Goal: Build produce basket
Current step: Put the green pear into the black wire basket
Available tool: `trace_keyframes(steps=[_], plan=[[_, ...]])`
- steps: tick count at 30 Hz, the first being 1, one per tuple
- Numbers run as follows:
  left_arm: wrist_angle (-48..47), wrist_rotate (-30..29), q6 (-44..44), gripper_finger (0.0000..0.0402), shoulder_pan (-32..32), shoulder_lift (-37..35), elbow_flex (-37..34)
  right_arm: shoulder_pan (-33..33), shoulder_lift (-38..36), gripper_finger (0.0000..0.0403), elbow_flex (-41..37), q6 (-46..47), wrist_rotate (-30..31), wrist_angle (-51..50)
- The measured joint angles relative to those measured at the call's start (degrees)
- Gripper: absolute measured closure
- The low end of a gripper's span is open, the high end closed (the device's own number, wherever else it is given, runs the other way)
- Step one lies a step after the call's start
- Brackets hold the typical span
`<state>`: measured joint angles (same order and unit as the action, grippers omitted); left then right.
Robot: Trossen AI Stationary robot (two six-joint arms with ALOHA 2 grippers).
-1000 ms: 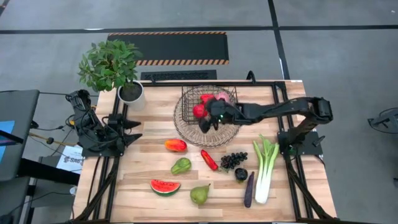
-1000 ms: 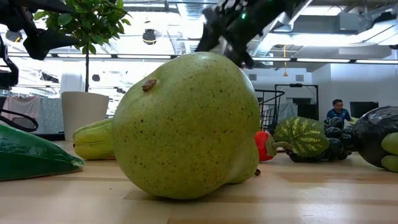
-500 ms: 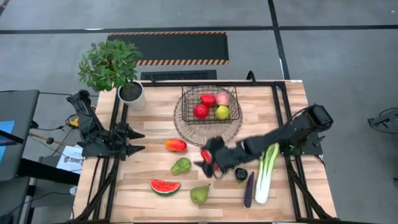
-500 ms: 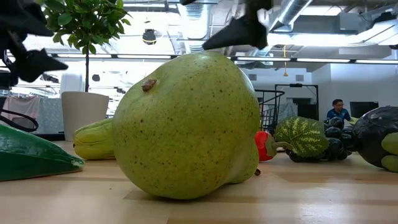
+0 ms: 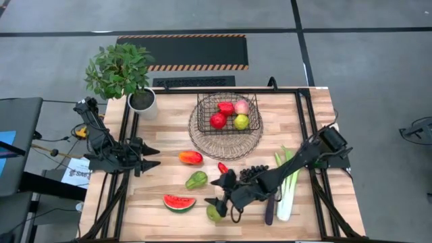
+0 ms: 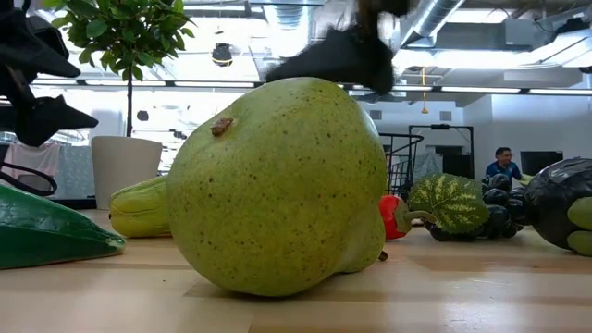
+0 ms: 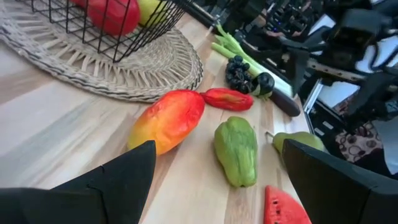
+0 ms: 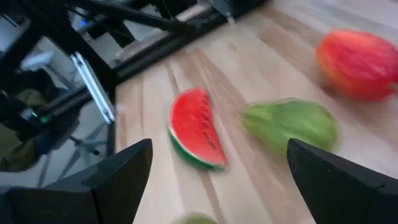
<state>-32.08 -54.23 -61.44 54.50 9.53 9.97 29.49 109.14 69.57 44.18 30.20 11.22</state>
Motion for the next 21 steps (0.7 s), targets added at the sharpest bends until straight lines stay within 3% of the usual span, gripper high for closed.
trace_keyframes(steps=[9,21], plan=[[1.52,0.46,0.37,0.0067,0.0,0.61,-0.36,0.34,6.58,0.0019,9.71,-8.15,0.89,-6.07],[2.08,-1.63,0.3,0.0068,0.0,0.6,-0.45,0.47,5.9,0.0019,15.51,-12.44,4.92,-20.33]])
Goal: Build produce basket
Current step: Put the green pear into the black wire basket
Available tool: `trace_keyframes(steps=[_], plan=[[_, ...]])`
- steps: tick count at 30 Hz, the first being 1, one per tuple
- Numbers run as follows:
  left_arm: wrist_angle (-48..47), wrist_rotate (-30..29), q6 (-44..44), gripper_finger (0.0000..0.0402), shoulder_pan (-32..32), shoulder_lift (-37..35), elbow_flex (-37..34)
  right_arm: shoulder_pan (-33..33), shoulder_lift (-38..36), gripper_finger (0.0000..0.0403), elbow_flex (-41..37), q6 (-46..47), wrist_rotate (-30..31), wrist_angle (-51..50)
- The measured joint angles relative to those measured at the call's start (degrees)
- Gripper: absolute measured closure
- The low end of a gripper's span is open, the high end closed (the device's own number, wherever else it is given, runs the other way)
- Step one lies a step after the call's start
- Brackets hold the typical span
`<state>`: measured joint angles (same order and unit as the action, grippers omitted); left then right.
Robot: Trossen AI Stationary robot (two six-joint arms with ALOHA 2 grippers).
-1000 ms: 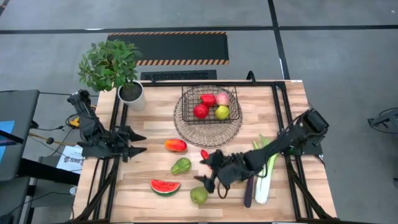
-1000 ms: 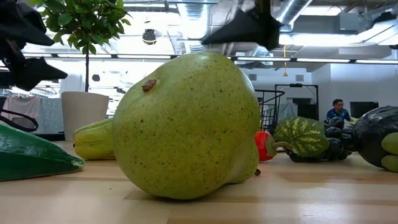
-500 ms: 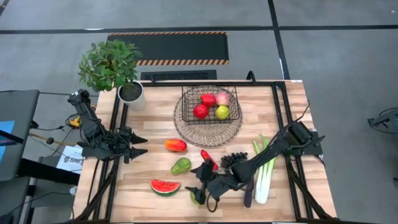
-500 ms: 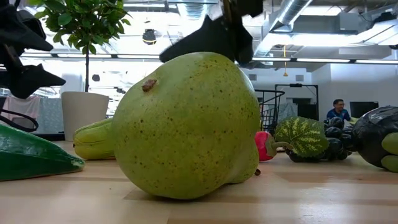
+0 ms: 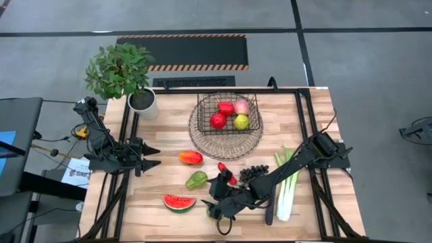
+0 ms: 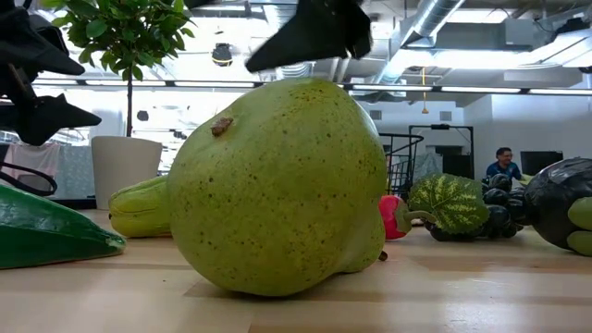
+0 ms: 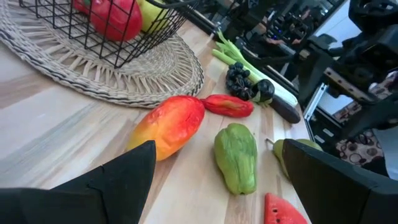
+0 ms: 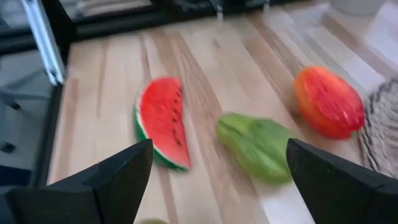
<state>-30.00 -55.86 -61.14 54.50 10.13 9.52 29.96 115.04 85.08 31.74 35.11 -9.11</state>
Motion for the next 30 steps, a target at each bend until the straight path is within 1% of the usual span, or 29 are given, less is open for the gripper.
trace_keyframes(steps=[4,11,16,19,25,30], plan=[[-0.02,-0.39,0.02,0.0068,0.0,0.0,0.0,0.97,0.38,0.0019,0.01,3.61,-0.02,-3.97],[-0.04,-1.66,0.02,0.0068,0.0,0.0,0.0,4.98,0.52,0.0019,-0.2,4.74,0.27,-2.8],[-0.04,-1.7,0.02,0.0068,0.0,0.0,0.0,7.96,0.54,0.0019,-0.23,5.74,3.82,-1.53],[-0.07,-1.81,0.02,0.0068,0.0,0.0,0.0,8.95,0.5,0.0019,-2.14,5.74,6.54,2.31],[-0.12,-1.81,0.04,0.0068,0.0,0.0,0.0,9.05,0.5,0.0019,-7.02,5.31,6.64,13.12],[-0.12,-1.96,0.02,0.0068,0.0,0.0,-0.07,8.91,0.57,0.0019,-9.04,5.34,6.32,15.97]])
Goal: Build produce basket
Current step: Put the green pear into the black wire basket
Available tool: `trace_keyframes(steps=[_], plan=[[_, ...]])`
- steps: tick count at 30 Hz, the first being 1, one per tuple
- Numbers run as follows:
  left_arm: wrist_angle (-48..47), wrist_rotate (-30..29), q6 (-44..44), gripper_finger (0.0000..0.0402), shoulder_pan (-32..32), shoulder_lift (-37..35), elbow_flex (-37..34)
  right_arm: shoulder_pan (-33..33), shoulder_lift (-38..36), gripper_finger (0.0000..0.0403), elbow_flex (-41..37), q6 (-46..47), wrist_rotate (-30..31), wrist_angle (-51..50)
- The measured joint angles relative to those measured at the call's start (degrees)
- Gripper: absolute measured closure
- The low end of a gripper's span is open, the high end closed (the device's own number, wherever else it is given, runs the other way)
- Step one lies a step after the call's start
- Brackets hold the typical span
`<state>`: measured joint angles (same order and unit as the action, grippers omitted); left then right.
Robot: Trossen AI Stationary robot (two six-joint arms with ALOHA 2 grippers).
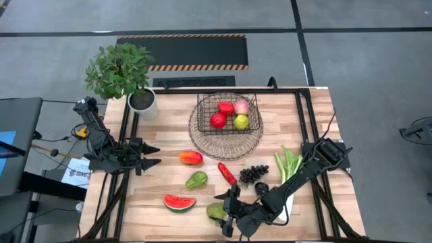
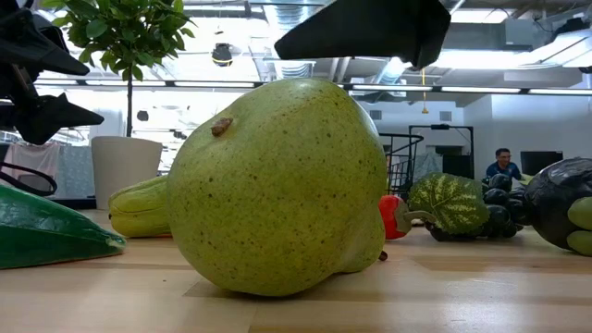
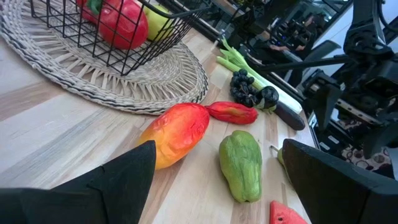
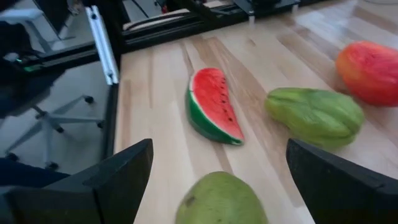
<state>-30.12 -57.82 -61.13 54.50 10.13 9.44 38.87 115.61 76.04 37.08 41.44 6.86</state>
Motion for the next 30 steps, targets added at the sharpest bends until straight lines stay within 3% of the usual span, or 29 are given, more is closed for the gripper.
trace_keyframes(steps=[9,15,20,30], plan=[[0.21,-0.05,-0.04,0.0068,0.0,0.09,-0.08,-0.02,-0.02,0.0019,-1.38,-0.11,-0.79,1.97],[0.24,-0.02,-0.08,0.0068,0.0,0.11,-0.12,-0.02,6.2,0.0019,0.2,-2.6,-1.74,9.85],[0.46,-0.04,-0.21,0.0067,0.0,0.11,-0.14,-0.11,11.15,0.0019,3.97,-3.52,-1.7,9.23],[0.73,-0.48,-0.21,0.0067,0.0,0.11,-0.21,-0.04,11.26,0.0019,4.15,1.26,-1.21,-1.98]])
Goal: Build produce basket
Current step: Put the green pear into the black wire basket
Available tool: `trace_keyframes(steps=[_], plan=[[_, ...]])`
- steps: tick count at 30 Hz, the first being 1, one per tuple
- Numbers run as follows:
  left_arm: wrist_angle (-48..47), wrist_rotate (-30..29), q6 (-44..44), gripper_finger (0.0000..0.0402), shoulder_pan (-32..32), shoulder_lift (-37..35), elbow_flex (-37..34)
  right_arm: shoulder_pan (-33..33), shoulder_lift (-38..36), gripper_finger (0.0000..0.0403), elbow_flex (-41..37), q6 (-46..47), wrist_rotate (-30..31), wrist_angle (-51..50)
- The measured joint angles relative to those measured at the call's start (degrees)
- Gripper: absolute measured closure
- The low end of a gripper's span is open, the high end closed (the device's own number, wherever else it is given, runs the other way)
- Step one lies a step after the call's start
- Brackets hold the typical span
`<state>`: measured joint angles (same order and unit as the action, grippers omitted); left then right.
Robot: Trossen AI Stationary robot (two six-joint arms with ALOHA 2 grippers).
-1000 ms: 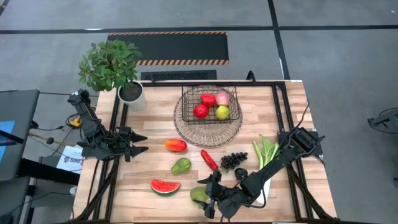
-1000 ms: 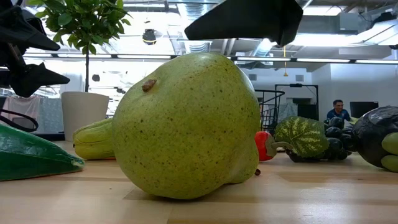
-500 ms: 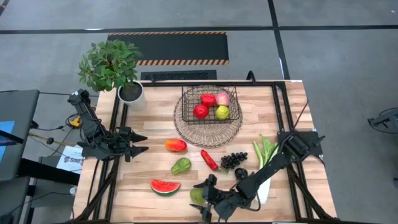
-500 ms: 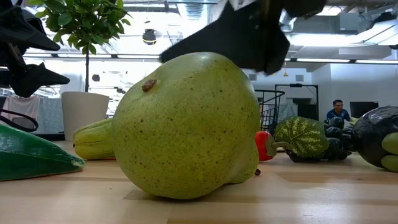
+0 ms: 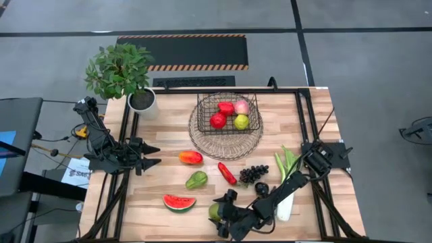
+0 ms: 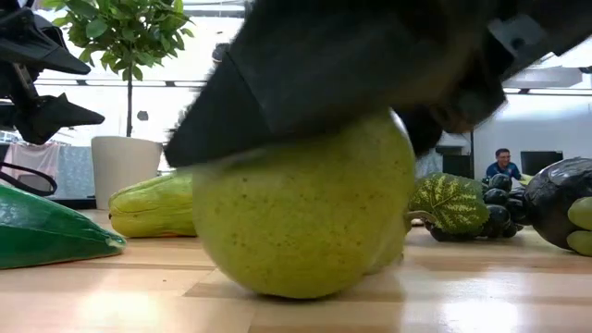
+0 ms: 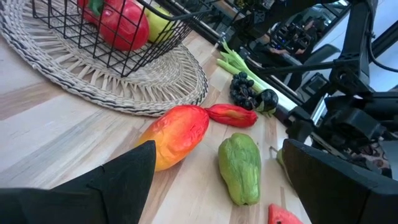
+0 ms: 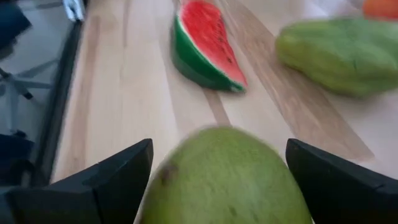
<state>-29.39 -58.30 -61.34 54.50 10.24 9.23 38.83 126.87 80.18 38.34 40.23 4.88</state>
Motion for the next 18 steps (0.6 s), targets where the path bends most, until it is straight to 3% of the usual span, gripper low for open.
trace_keyframes(steps=[6,14,18], plan=[[0.05,-0.69,0.0,0.0067,0.0,0.0,0.0,-0.01,-0.09,0.0023,0.11,4.08,0.54,-3.99],[0.2,-1.07,0.0,0.0067,0.0,0.0,-0.02,-1.02,-0.44,0.0076,0.07,7.06,0.42,-4.51],[0.2,-1.63,0.02,0.0067,0.0,0.0,-0.02,-2.43,-2.18,0.0083,-0.16,6.23,-0.24,-5.47]])
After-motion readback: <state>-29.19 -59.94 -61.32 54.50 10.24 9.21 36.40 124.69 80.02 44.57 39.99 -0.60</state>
